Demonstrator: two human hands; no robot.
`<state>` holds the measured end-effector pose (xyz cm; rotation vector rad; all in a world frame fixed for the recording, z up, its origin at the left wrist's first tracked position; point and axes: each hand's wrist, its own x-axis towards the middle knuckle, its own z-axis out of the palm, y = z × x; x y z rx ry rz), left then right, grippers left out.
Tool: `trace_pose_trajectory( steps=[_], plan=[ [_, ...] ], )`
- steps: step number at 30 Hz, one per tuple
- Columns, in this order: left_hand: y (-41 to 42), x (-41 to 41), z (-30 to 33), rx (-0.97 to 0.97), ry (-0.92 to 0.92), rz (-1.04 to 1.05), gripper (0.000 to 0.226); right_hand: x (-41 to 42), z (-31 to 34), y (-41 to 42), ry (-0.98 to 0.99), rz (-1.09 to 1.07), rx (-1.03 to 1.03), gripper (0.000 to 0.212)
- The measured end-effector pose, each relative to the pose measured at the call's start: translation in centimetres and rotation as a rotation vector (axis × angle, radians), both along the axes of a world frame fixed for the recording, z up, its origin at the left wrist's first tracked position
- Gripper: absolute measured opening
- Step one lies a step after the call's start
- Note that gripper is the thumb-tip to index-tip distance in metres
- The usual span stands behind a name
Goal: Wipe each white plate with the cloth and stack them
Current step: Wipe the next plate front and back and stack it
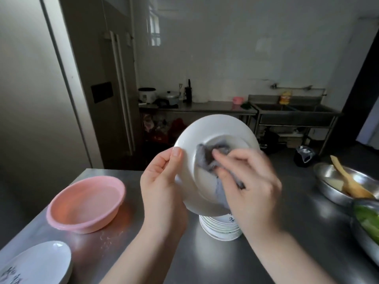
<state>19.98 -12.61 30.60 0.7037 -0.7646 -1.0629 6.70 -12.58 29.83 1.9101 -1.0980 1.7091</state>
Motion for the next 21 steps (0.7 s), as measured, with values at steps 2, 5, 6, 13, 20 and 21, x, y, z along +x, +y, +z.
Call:
trace_pose_trajectory(
  steps=[2,5,6,13,20,21],
  plan=[
    [-0.1,0.3,0.2,-0.018,-0.028,0.019,0.014,-0.1,-0.5,0.4,0.051,0.04,0.004,0.024],
    [-0.1,0.5,-0.1,-0.021,-0.048,0.043,0.017,-0.9,0.3,0.3,-0.094,0.076,0.037,0.02],
    [0.0,0.5,-0.4,-0.023,-0.063,0.051,0.013,-0.8,0.9,0.2,-0.136,0.083,0.027,0.019],
    [0.7,0.3,-1.7,-0.157,-0.251,0.165,0.01,2.1,2.5,-0.4,-0.158,0.102,0.151,0.019],
    [1.0,0.7,-2.4,-0.161,-0.309,0.173,0.01,2.1,2.6,-0.5,-0.136,0.143,0.164,0.016],
    [1.0,0.7,-2.4,-0.166,-0.31,0.176,0.009,2.5,2.3,-0.3,-0.078,0.153,0.159,0.016]
  ],
)
